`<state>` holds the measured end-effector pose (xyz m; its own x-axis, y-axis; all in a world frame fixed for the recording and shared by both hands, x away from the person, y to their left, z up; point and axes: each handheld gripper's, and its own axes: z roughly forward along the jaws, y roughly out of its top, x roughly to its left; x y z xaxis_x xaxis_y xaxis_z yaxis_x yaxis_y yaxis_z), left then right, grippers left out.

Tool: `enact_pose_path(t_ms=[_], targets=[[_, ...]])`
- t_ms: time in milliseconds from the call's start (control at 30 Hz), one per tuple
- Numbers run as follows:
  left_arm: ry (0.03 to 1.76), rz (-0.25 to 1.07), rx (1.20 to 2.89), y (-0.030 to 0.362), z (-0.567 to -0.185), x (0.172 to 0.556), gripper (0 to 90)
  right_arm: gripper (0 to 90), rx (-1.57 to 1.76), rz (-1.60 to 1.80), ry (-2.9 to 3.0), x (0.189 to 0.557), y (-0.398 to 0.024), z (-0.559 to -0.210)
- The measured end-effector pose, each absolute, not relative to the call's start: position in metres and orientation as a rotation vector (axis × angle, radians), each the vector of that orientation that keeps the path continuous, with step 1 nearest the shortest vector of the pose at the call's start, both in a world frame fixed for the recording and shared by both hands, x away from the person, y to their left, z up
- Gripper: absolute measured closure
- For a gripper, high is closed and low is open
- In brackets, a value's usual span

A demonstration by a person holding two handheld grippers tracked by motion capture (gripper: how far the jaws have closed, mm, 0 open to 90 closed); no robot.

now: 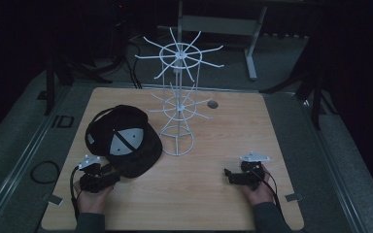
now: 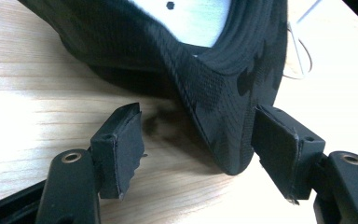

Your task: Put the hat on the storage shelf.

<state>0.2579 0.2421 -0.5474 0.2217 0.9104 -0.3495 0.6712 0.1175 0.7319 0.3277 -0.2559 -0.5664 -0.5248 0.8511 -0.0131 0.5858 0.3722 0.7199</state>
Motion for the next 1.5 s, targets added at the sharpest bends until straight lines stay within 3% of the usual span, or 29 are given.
enact_pose_path(t_ms=[367,700,967,1233,1300,1433,1500], targets=[[1.445,0.307,1.691,0.223,-0.551,0.265,34.7,11.7,1.252,0.948,2.255,0.328,-0.256,-0.566],[1.46,0.329,1.691,0.215,-0.554,0.275,43.5,11.7,1.251,0.948,2.255,0.328,-0.256,-0.566],[1.477,0.33,1.725,0.195,-0.565,0.286,42.2,11.7,1.25,0.948,2.255,0.328,-0.256,-0.566],[1.428,0.327,1.711,0.194,-0.559,0.287,64.5,11.7,1.249,0.948,2.255,0.328,-0.256,-0.566],[1.424,0.353,1.696,0.195,-0.556,0.287,64.5,11.7,1.249,0.948,2.255,0.328,-0.256,-0.566],[1.438,0.301,1.684,0.191,-0.56,0.296,49.2,11.7,1.25,0.948,2.255,0.328,-0.256,-0.566],[1.434,0.298,1.722,0.184,-0.565,0.302,51.3,11.7,1.25,0.948,2.255,0.328,-0.256,-0.566]])
